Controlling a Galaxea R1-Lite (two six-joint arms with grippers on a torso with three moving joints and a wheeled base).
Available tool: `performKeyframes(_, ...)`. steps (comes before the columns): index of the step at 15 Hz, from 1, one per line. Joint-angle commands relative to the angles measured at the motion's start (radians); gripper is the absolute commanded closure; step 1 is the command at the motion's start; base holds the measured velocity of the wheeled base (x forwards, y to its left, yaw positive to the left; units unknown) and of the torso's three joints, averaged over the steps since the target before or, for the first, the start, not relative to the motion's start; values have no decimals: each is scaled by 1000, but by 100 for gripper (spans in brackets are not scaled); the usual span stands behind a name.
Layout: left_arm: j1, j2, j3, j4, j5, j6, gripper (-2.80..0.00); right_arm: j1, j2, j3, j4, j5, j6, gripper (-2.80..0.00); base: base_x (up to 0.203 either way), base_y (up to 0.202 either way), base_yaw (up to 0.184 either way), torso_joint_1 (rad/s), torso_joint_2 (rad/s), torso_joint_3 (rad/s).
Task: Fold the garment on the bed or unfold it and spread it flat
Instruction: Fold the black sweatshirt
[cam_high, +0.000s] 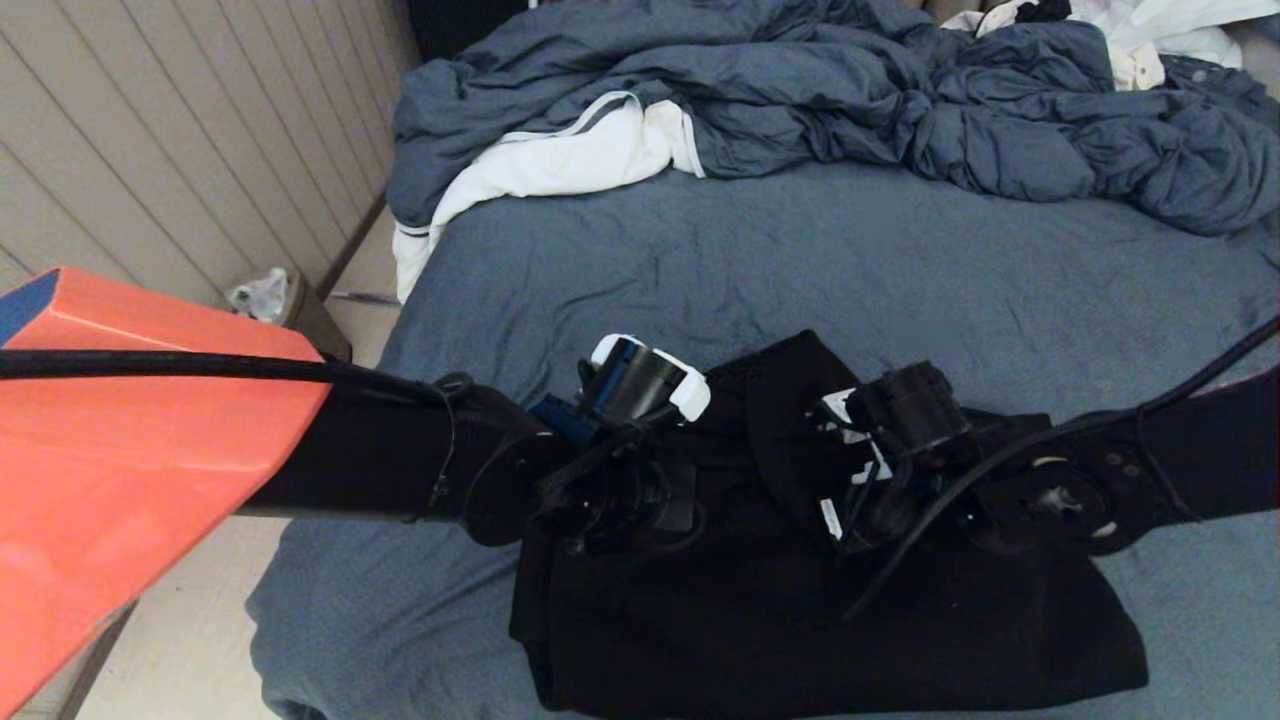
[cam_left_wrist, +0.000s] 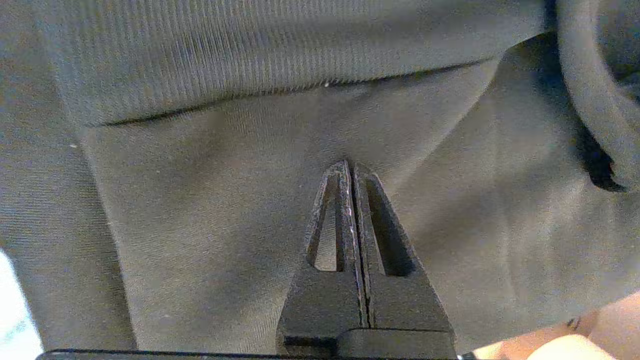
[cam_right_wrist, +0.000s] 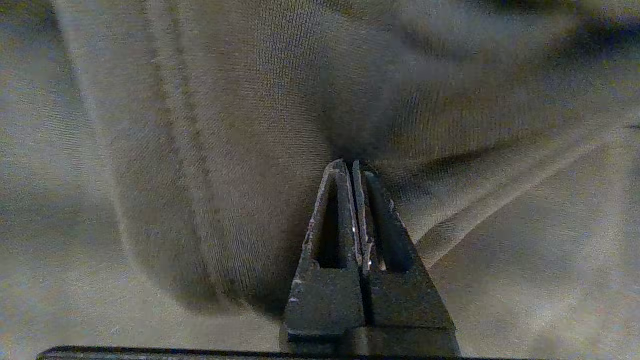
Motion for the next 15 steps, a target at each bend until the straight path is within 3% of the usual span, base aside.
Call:
performKeyframes(1,0,-24,-1,1,2,-3,0,-3,-82,-5,0,-3,-3,0,0,0,0,0,0,0)
performKeyframes(5,20,-137,-1,3,2,4,0,-18,-246,-71,104,-8,-9,0,0,0,0,0,0,0)
performKeyframes(8,71,-199,-3,9,2,27,0,-88,-329,-113,191,-10,-17,0,0,0,0,0,0,0)
performKeyframes(12,158,-251,7,58,-1,50,0,-359,-357,-76,274,16,-11,0,0,0,0,0,0,0)
performKeyframes(14,214,-287,60,100,-31,50,0,-520,-366,-17,280,115,-15,0,0,0,0,0,0,0)
performKeyframes(15,256,-305,86,109,-83,50,0,-597,-366,18,281,199,-22,0,0,0,0,0,0,0)
